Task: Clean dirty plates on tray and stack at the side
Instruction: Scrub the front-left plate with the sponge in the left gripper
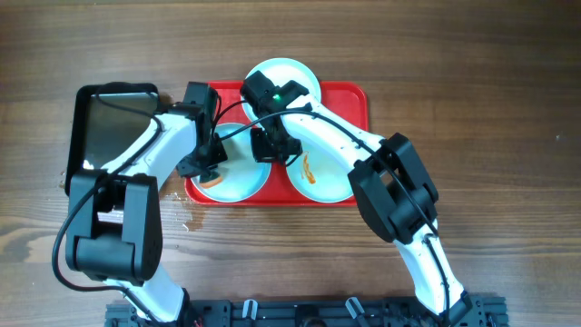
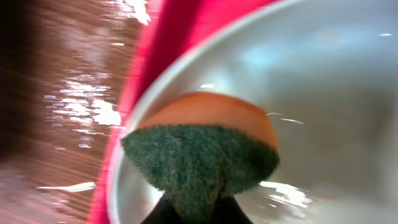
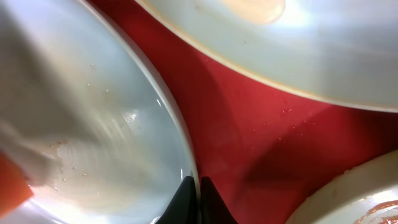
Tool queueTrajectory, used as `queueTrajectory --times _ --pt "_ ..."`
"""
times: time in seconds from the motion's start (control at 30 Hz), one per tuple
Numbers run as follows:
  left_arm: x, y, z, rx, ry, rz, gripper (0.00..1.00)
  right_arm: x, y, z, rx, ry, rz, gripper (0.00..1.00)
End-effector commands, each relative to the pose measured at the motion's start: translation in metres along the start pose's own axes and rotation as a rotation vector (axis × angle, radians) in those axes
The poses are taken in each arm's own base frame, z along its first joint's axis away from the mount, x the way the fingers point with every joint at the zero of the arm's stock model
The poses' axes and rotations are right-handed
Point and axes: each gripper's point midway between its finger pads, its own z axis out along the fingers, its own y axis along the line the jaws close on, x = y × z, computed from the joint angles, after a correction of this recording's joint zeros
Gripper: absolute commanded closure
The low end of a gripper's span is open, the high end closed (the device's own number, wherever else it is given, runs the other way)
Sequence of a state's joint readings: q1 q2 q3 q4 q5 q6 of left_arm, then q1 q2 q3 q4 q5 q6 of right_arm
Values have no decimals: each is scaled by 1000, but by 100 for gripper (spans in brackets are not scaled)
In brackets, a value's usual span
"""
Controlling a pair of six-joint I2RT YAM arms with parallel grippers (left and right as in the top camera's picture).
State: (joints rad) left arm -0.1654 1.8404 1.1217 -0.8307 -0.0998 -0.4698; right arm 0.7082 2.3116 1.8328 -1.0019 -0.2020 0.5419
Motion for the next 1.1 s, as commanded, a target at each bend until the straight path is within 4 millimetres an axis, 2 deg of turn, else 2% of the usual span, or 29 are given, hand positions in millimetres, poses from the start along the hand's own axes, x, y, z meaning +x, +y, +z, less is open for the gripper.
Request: queueTrajectory --times 0.0,0.03,0.07,0.13,0.3,0.37,0.4,0.8,0.97,1.0,1.07 --pt "-5 -30 -20 168 18 -15 75 6 -7 11 25 32 0 96" --pt "-5 -30 -20 171 18 -15 72 6 -7 11 26 33 -5 96" --pt "-4 -30 -20 170 19 -15 62 6 -7 11 26 34 -9 96" --pt "-3 -29 -20 167 23 -14 57 7 -7 11 26 34 -9 96" --pt "-8 -28 -31 175 -13 -17 65 8 -8 11 29 39 -10 96" --pt "-8 -28 -33 177 -16 -17 76 8 -8 11 29 39 -10 96" --pt "-7 -28 -34 178 -17 -17 78 8 -8 11 29 39 -9 96" --pt "0 -24 -31 164 7 -16 74 8 -8 11 29 39 -10 96" --pt "7 -21 -23 153 24 -15 80 8 -8 11 29 39 -10 96" --pt "6 -21 -23 155 22 -15 83 8 -8 11 30 40 -10 96" --pt "5 -22 -23 158 16 -15 96 8 -8 11 30 40 -10 96"
